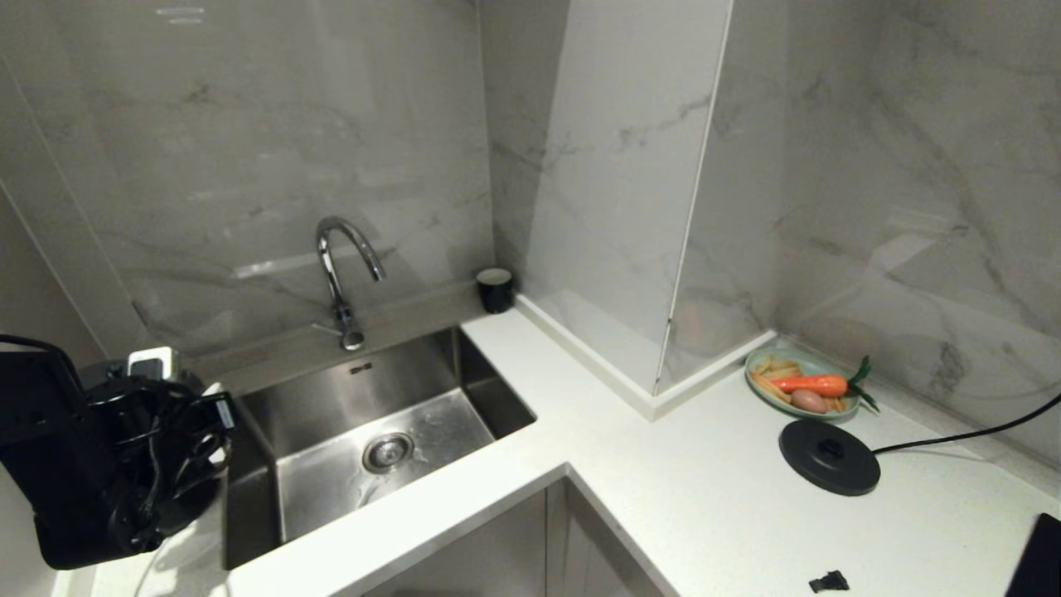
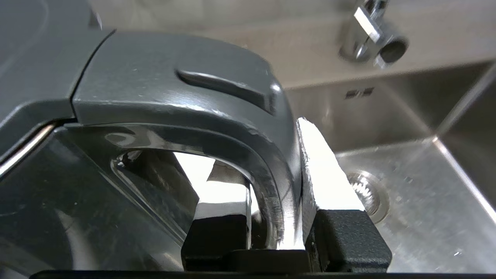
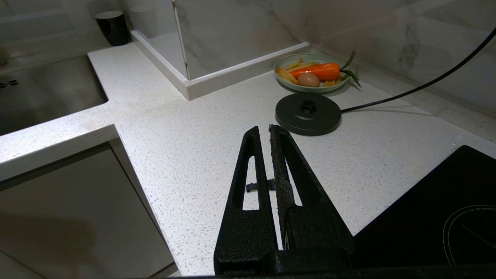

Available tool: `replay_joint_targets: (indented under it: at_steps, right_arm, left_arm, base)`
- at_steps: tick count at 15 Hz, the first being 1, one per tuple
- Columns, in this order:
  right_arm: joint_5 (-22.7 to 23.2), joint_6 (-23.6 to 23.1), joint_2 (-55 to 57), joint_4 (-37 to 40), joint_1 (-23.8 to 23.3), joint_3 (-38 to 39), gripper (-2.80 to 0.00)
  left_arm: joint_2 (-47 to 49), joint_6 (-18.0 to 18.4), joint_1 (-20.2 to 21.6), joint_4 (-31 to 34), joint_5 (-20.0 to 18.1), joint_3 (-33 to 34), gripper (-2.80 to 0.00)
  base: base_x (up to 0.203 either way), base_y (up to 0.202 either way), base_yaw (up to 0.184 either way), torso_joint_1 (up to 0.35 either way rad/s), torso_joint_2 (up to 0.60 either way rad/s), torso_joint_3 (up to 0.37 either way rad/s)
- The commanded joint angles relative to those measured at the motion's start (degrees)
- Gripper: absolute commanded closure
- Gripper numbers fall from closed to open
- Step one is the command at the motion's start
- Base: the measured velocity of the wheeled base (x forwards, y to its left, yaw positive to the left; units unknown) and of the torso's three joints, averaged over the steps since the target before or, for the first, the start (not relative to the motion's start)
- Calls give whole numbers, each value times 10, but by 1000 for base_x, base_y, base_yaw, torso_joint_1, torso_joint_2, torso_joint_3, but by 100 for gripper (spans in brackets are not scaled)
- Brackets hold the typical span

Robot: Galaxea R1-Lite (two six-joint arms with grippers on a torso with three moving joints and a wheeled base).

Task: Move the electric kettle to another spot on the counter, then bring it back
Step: Grab the kettle, then place it on the power base

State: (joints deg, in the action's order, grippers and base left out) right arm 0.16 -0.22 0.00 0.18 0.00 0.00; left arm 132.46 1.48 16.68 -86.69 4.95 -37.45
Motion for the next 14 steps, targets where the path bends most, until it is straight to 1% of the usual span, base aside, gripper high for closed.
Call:
replay_joint_targets:
  at_steps: [1,7,9,12,14]
  right_arm:
    - [0,0,1,0,0,0,0]
    - [0,0,0,0,0,0,0]
    - [0,0,1,0,0,0,0]
    - [0,0,1,0,0,0,0]
    - [-1,0,0,0,0,0,0]
  left_arm:
    - [-43,0,-2,-10,0,5,0]
    - [-79,0,-9,6,0,4,0]
    - [-93,0,-20,12,-1,12,0]
    - [-135,0,-50,30,-31,48,0]
    - [-162,-1,-75,31,-33,65,0]
  base:
    - [0,0,0,0,0,0]
    - [0,0,0,0,0,0]
    - [0,0,0,0,0,0]
    - [0,0,0,0,0,0]
    - [0,0,0,0,0,0]
